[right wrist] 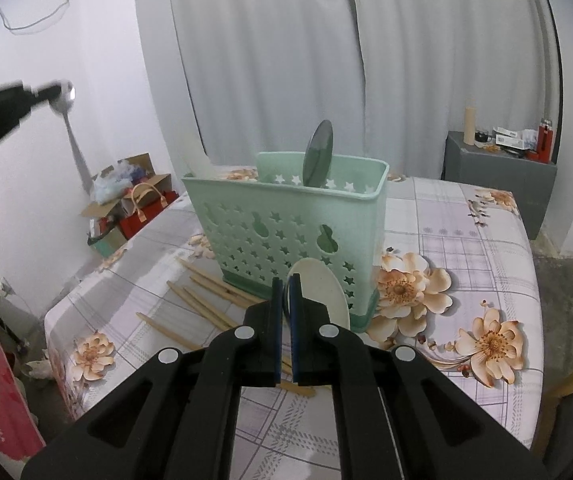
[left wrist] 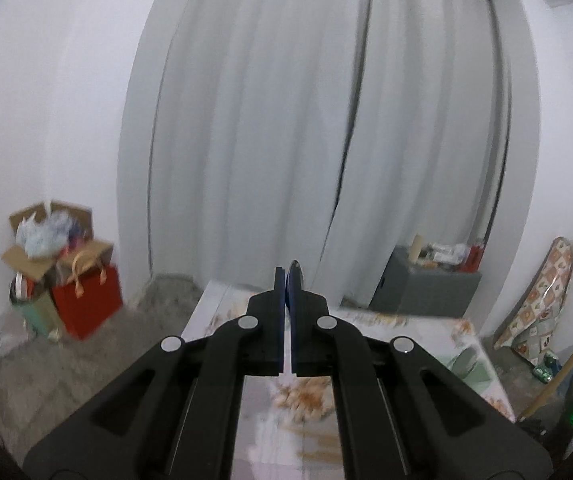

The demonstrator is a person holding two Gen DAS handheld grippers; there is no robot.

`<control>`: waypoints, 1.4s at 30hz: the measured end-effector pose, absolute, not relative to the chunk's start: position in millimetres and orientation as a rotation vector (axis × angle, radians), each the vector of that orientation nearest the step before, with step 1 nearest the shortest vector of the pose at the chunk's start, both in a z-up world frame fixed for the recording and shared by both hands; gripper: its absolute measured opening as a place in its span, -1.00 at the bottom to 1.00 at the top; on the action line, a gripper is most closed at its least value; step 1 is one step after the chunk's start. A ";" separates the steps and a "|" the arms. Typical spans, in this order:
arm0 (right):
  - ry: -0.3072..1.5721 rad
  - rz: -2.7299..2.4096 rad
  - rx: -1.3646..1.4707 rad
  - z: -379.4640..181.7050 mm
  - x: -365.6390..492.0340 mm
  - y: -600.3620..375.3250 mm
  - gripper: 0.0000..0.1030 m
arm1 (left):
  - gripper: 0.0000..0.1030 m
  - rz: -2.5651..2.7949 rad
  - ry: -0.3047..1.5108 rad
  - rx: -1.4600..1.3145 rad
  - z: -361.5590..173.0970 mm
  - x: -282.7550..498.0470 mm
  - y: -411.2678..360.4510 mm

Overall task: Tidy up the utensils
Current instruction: 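Raise the spoon above the caddy and open the left tool to drop it in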

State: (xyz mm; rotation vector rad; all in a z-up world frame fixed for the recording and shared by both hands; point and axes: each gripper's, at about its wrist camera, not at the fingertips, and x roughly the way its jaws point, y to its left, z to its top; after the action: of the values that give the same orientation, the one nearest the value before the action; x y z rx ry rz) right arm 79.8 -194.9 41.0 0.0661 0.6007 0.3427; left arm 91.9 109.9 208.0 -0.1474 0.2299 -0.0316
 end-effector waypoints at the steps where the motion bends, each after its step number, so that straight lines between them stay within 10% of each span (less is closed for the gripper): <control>1: 0.599 0.343 0.069 41.5 79.3 -195.1 -0.93 | -1.00 -0.043 0.206 -0.140 217.4 90.4 105.3; 11: 0.597 0.339 0.083 41.8 79.1 -199.6 -0.93 | -1.00 -0.197 0.092 -0.142 261.3 92.7 44.8; 42: 0.600 0.323 0.084 43.8 75.9 -206.9 -0.93 | -0.99 -0.174 0.239 0.089 162.2 161.0 -20.2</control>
State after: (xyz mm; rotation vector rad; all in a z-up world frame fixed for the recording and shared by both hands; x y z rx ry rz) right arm 75.9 -206.9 43.8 0.0844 0.6005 0.3228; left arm 161.0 -20.2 162.2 0.0886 0.2388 -0.1744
